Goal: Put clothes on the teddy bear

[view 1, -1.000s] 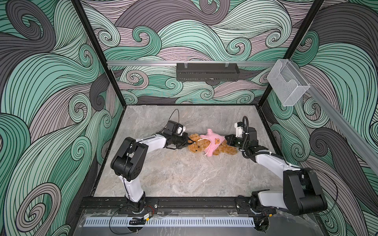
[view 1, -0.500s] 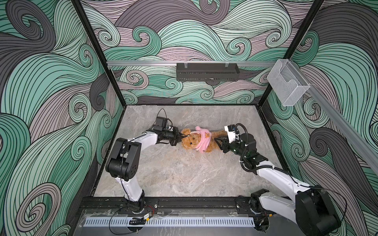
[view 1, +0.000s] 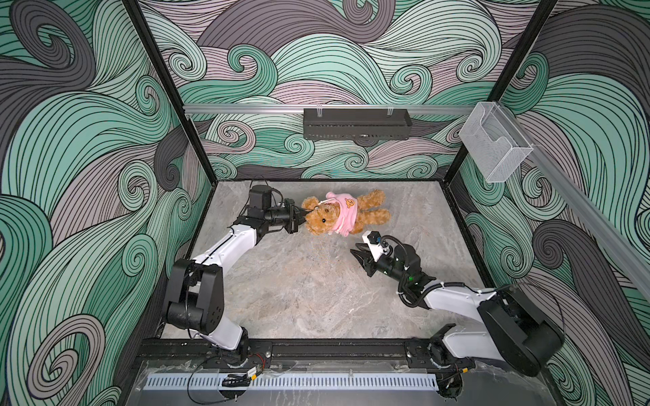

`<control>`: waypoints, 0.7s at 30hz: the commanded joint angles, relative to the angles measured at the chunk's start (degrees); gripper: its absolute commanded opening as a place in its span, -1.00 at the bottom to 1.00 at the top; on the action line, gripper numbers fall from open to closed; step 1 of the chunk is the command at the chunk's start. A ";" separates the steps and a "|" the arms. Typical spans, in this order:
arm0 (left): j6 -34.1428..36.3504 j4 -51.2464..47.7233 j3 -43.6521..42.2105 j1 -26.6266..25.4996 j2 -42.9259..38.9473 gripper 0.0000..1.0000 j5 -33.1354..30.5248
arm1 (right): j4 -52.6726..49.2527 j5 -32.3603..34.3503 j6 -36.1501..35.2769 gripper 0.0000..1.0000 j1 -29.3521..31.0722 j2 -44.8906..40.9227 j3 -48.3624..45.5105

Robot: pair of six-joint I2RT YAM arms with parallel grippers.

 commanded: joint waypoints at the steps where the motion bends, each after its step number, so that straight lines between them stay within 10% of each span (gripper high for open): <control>1: -5.21 6.32 1.50 -1.61 -1.21 -1.00 -0.73 | 15.99 8.20 -2.06 -0.35 2.16 7.22 -0.79; 6: -7.51 9.58 0.38 -2.95 -1.02 -1.00 -1.43 | 30.39 14.36 -4.99 -0.30 4.42 19.00 2.06; 21: -7.94 10.90 -0.06 -4.33 -0.92 -1.00 -1.95 | 30.47 24.73 -6.70 -0.33 3.25 19.10 6.36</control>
